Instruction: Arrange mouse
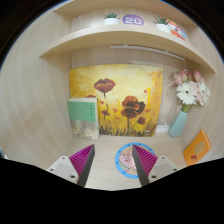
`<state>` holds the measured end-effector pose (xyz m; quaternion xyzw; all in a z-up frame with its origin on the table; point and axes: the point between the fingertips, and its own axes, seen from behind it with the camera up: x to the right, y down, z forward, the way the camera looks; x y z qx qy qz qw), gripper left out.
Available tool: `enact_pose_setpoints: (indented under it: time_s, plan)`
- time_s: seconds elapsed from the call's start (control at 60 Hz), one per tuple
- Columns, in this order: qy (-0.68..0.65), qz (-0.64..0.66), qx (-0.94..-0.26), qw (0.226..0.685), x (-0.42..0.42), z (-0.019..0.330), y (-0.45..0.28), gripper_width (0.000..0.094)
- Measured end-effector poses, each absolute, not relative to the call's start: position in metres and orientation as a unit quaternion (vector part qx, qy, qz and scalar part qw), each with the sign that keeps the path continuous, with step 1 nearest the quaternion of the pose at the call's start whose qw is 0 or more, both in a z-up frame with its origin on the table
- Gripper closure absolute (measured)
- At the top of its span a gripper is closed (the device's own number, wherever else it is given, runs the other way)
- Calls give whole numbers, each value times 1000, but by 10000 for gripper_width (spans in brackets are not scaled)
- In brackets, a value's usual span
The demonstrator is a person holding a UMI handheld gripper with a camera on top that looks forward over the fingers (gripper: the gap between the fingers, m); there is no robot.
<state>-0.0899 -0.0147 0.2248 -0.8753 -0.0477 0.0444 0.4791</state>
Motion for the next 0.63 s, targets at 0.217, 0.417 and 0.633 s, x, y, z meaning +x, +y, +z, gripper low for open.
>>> enact_pose_setpoints:
  time_s: [0.217,0.417,0.633]
  plan:
    - [-52,40,-872,484,-97,235,-37,188]
    - [-55,37,-874,482,-97,231,-46,190]
    - [-45,44,-878,474,-97,223,-49,191]
